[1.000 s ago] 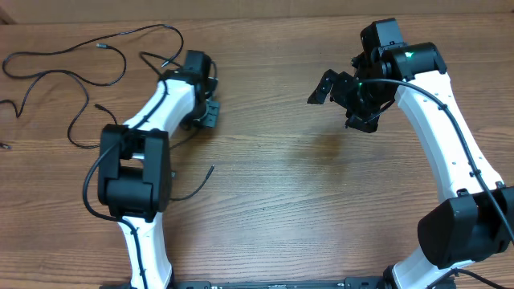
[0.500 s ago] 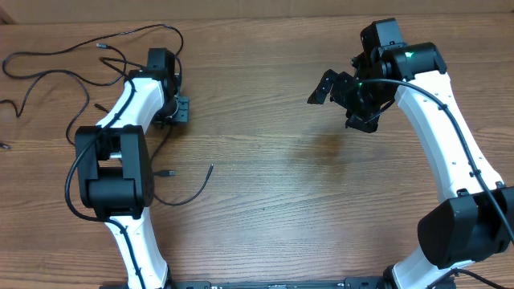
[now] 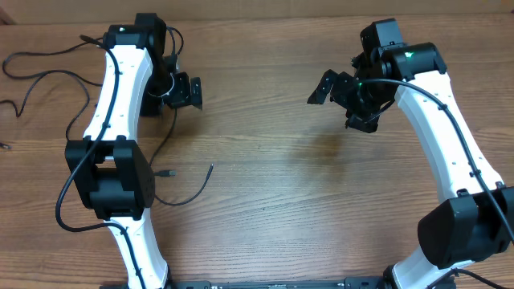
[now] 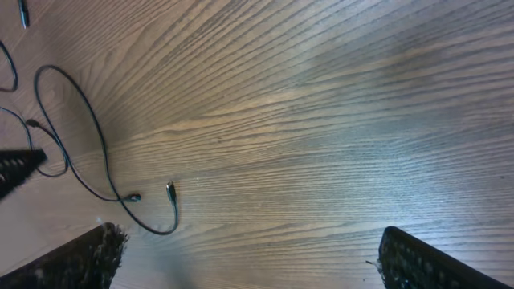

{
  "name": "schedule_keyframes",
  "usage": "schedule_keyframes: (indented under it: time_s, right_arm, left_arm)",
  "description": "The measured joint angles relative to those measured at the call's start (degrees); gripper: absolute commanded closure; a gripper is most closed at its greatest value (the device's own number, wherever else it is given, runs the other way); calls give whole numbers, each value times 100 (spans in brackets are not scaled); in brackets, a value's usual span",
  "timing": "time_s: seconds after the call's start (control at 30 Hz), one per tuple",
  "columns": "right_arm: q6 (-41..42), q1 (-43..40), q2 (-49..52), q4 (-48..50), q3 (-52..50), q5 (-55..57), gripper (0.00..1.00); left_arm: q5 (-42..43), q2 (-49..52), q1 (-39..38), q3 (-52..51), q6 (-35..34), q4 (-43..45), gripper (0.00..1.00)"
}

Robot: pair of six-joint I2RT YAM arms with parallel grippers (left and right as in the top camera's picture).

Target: Untangle cables

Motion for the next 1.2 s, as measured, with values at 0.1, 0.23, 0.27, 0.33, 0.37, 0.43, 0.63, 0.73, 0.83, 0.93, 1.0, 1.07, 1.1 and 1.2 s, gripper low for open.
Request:
schedule_keyframes:
  time_s: [0.1, 0.23, 0.27, 0.33, 0.37, 0.43, 0.63, 0.73, 0.83, 0.93, 1.0, 1.07, 1.1, 1.2]
  right_arm:
    - [0, 0, -2, 4, 0, 2, 0]
    - [2, 0, -2, 7, 0, 2, 0]
    - [0, 0, -2, 7, 0, 2, 0]
    - [2, 0, 0, 2, 0, 2, 0]
    - [4, 0, -2, 2, 0, 2, 0]
    - [2, 0, -2, 4, 0, 0, 0]
    - [2, 0, 0, 4, 0, 0, 0]
    - [0, 0, 0, 2, 0, 2, 0]
    - [2, 0, 0, 4, 0, 2, 0]
    - [0, 0, 0, 2, 0, 2, 0]
    - [2, -2, 0, 7, 0, 4, 0]
    - [0, 0, 0, 2, 0, 2, 0]
    - [2, 0, 0, 4, 0, 0, 0]
    - [2, 0, -2, 2, 0, 0, 0]
  left_arm:
    - [83, -4, 0, 2, 0, -310, 0]
    - [127, -133, 0, -2, -24, -398, 0]
    - [129, -254, 0, -4, -46, -417, 0]
    - [131, -643, 0, -7, -127, -507, 1]
    - [138, -855, 0, -4, -162, -542, 0]
    - [146, -1344, 0, -4, -243, -645, 1]
    - [-293, -2726, 0, 4, -833, -1322, 1]
    - [-570, -2999, 0, -286, -1152, -1272, 0]
    - [-800, -3206, 0, -1001, -1491, -1134, 0]
    - [-949, -3292, 42, -1805, -1799, -754, 0]
    - [-960, -3296, 199, -2367, -1985, -348, 0]
    - [-942, -3296, 439, -2741, -2122, -70, 0]
    - [-929, -3296, 592, -2944, -2173, 87, 0]
    - [-931, -3296, 1051, -3565, -2293, 424, 1]
